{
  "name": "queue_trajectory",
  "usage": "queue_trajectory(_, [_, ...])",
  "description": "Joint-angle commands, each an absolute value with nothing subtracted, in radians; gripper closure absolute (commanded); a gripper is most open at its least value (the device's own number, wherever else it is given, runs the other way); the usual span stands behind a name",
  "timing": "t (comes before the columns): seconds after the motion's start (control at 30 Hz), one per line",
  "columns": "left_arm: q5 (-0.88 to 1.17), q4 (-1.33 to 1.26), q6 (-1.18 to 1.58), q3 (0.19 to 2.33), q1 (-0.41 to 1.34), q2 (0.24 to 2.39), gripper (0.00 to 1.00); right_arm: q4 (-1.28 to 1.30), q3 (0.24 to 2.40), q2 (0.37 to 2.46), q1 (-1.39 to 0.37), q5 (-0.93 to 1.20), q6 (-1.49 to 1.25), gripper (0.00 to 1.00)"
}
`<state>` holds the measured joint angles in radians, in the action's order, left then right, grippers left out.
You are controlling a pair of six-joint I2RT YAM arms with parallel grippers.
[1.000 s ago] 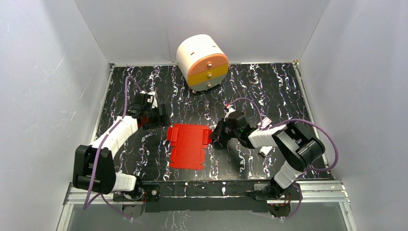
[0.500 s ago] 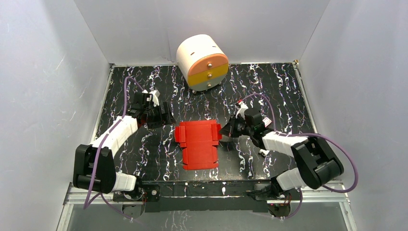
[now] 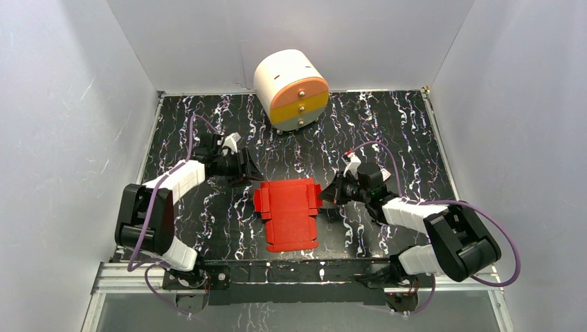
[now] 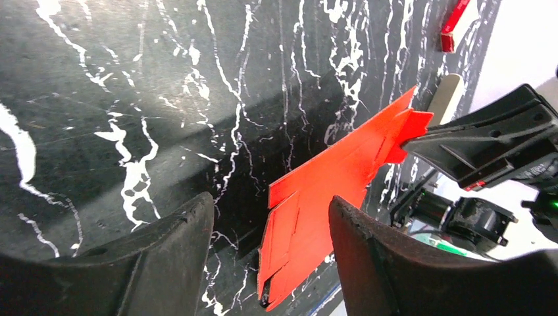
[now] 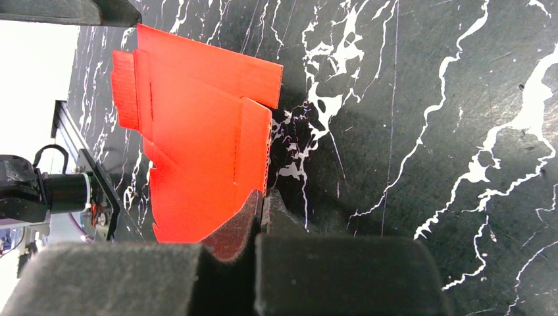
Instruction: Fold the paper box
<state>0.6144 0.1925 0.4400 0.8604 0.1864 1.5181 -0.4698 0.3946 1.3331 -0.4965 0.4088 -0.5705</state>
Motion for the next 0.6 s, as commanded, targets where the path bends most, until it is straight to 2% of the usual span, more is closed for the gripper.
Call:
queue_trajectory(0.0, [0.740, 0.161, 0.459, 0.888, 0.202, 1.530, 0.40, -0.577, 0.374, 1.322, -0.491, 0.441, -0.567, 1.00])
queue_trajectory(0.13, [0.760, 0.152, 0.455, 0.896, 0.207, 1.554, 0.48, -0.600, 0.367, 1.334, -0.491, 0.449, -0.573, 1.00])
queue_trajectory(0.43, [0.795, 0.149, 0.448, 0.881, 0.209, 1.597, 0.53, -0.628, 0.368, 1.343, -0.491, 0.456, -0.584, 1.00])
queue_trajectory(0.57, [0.802, 0.149, 0.440, 0.879, 0.209, 1.588, 0.62, -0.633, 0.369, 1.346, -0.491, 0.452, -0.591, 1.00])
